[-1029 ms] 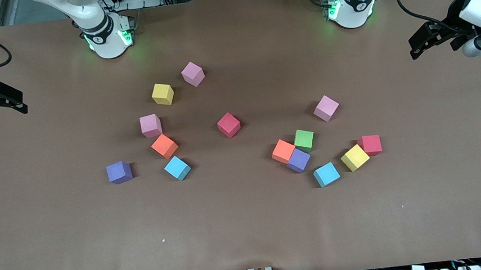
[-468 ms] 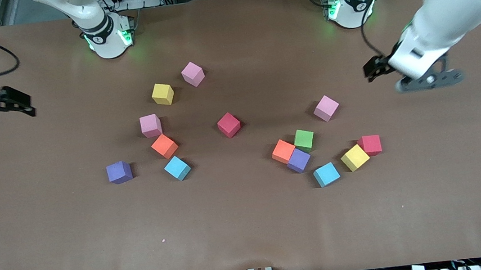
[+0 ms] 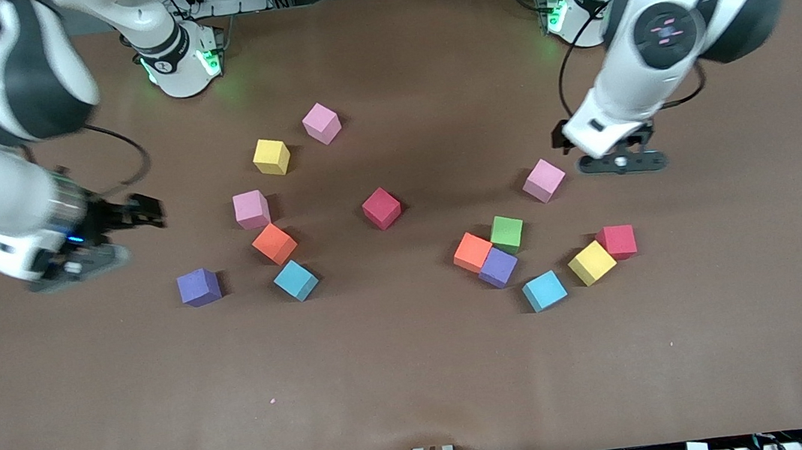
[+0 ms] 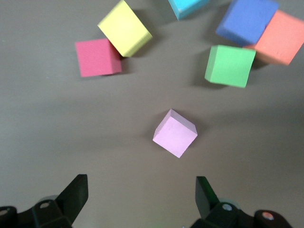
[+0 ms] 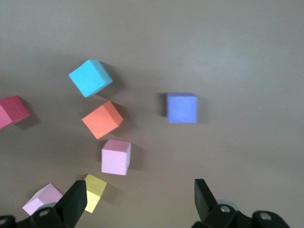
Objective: Form number 2 with 11 blocks
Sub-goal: 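Lower both grippers toward the light pink and orange blocks, then grasp the pink and orange blocks with the left and right grippers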
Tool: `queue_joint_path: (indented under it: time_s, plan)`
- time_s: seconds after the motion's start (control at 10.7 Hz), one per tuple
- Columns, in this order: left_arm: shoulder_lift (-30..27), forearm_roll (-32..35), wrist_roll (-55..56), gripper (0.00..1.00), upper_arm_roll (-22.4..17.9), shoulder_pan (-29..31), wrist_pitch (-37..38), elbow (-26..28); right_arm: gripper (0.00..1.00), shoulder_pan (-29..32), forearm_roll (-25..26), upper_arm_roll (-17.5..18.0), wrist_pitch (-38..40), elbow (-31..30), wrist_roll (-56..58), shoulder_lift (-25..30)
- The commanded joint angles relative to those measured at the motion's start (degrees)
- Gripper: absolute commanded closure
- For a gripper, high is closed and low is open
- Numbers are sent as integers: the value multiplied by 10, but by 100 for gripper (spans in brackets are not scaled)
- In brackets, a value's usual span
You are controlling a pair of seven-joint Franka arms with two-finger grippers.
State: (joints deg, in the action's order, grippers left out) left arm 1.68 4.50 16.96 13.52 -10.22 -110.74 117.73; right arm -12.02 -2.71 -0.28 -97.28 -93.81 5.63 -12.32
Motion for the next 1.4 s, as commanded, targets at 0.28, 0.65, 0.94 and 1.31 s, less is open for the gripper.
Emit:
queue_joint_path:
  time_s: [0.28, 0.65, 0.94, 1.31]
  plan:
    - [13, 15, -181, 0, 12, -4, -127, 113, 0, -77, -6, -2, -84, -89, 5, -24]
    - [75, 17, -227, 0, 12, -14, -187, 122, 0, -117, -8, -1, -281, -272, -3, -16]
    - [111, 56, -225, 0, 12, -16, -223, 122, 0, -136, 2, -2, -318, -280, 13, -24]
    - [137, 60, -222, 0, 10, -17, -248, 122, 0, -118, 15, -2, -370, -271, 135, -53]
